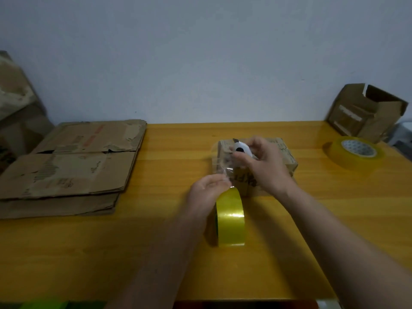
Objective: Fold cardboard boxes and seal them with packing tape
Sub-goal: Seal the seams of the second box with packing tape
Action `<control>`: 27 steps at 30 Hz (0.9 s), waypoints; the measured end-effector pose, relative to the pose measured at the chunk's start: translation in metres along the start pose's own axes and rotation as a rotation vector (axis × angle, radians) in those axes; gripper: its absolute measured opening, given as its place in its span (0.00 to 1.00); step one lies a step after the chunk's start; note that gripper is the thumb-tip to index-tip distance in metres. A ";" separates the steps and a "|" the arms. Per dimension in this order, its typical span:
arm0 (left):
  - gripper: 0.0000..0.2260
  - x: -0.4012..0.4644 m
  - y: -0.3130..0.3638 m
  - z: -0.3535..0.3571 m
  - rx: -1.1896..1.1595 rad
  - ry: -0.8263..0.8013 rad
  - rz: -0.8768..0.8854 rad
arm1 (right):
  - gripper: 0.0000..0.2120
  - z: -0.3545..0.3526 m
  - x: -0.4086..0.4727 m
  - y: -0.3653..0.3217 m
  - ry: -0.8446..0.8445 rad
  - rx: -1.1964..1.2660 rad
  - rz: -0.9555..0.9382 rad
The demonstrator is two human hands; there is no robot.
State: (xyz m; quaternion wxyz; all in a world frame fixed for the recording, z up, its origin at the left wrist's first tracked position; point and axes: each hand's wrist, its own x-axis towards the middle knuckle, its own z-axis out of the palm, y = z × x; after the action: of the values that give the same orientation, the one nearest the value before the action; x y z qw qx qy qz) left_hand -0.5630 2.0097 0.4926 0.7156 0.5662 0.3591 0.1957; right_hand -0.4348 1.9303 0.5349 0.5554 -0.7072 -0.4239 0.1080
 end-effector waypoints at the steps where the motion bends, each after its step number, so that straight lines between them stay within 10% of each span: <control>1: 0.08 0.000 0.001 0.001 -0.003 0.012 0.005 | 0.05 -0.003 -0.005 -0.002 0.039 -0.064 -0.035; 6: 0.07 0.004 0.000 0.007 -0.057 0.096 0.038 | 0.10 -0.010 -0.031 0.009 -0.088 -0.605 -0.218; 16: 0.12 0.012 -0.006 0.009 -0.016 0.134 0.069 | 0.11 -0.004 -0.038 0.011 -0.197 -0.874 -0.396; 27: 0.07 0.010 -0.002 0.001 0.023 0.027 0.047 | 0.08 -0.024 -0.056 0.067 -0.367 -0.626 0.242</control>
State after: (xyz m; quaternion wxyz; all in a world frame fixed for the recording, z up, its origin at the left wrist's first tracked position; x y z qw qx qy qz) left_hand -0.5556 2.0154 0.4876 0.6994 0.5801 0.3575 0.2156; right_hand -0.4221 1.8720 0.4672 0.2107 -0.8565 -0.4421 0.1631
